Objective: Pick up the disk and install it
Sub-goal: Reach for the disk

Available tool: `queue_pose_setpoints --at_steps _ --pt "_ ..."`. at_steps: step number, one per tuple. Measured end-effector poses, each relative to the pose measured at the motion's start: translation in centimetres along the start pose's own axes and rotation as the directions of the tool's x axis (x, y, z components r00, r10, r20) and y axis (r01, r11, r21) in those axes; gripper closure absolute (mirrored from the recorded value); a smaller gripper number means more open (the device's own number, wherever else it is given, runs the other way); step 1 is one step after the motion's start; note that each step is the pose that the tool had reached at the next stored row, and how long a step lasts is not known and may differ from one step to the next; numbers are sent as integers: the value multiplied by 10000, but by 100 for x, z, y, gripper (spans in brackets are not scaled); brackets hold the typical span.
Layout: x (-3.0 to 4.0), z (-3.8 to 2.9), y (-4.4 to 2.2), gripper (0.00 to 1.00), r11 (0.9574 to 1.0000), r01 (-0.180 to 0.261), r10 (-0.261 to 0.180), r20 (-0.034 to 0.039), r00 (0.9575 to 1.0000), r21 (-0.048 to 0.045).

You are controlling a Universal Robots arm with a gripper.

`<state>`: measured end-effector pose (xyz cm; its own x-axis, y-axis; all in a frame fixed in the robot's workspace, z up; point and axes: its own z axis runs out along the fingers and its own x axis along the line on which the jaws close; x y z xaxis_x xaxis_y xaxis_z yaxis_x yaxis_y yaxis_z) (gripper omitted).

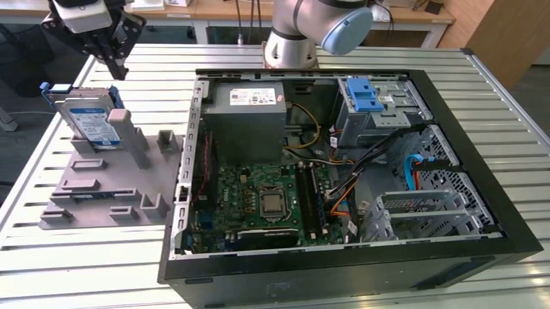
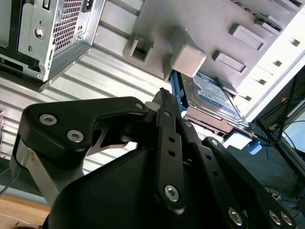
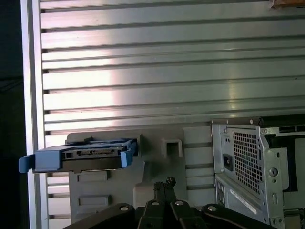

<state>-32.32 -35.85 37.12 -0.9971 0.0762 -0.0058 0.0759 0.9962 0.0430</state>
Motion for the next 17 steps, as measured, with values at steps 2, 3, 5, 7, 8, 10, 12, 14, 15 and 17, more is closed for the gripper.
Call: queue_pose_setpoints --at_steps 2,3,5,7,8,10,12,14,15,17 --pt "17 2 0 89 10000 0 0 -3 10000 1" --pt "25 3 0 89 10000 0 0 -4 10000 1" --pt "42 6 1 89 10000 0 0 -6 10000 1" --pt "59 9 3 89 10000 0 0 -8 10000 1" --pt "67 11 4 89 10000 0 0 -9 10000 1" --pt "84 14 4 89 10000 -1 1 -13 10000 2" --pt "102 16 4 89 10000 -1 1 -16 10000 2" --pt "127 19 7 89 10000 -1 1 -19 10000 2" --pt "145 20 8 89 10000 -2 2 -21 10000 2" --pt "187 22 10 89 10000 -2 2 -25 10000 2"
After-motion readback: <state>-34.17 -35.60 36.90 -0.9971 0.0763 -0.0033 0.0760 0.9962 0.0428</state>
